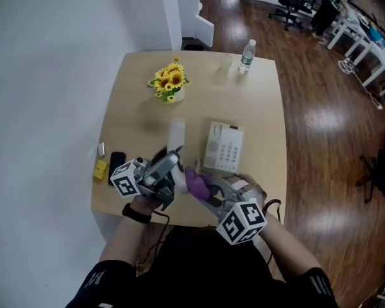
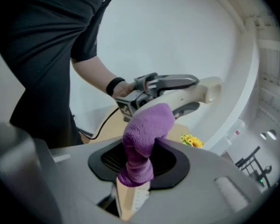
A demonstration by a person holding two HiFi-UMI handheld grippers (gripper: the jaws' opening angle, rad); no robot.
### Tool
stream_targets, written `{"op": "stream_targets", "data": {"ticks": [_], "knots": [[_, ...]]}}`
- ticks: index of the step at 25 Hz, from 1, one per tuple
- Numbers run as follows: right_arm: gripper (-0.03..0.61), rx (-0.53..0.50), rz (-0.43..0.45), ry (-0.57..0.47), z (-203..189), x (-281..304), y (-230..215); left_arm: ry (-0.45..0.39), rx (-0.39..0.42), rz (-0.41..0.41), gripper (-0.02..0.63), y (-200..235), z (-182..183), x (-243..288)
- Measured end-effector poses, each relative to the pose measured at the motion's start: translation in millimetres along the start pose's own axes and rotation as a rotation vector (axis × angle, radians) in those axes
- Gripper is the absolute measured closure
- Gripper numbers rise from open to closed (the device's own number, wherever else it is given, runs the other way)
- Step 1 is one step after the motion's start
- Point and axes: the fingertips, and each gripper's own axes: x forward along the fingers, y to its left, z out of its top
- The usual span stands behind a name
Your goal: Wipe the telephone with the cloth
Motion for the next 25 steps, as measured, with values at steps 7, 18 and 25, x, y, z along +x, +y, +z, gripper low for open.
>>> {"op": "stream_targets", "data": {"ticks": [7, 18, 25], "knots": [[0.448, -0.043, -0.032, 0.001, 10.5, 7.4, -18.1, 0.000, -0.004, -0.003, 0.399, 1.7, -2.7, 1.7], [0.448, 0.089, 0.129, -0.013, -22.2, 26.6, 19.1, 0.053, 0.013, 0.108, 0.399, 23.3, -11.1, -18.4], [0.448, 0.388, -0.065, 0.132, -136.9, 63.5, -90.0, 0.161, 0.037, 0.215, 0.399, 41.0, -30.6, -35.5]]}}
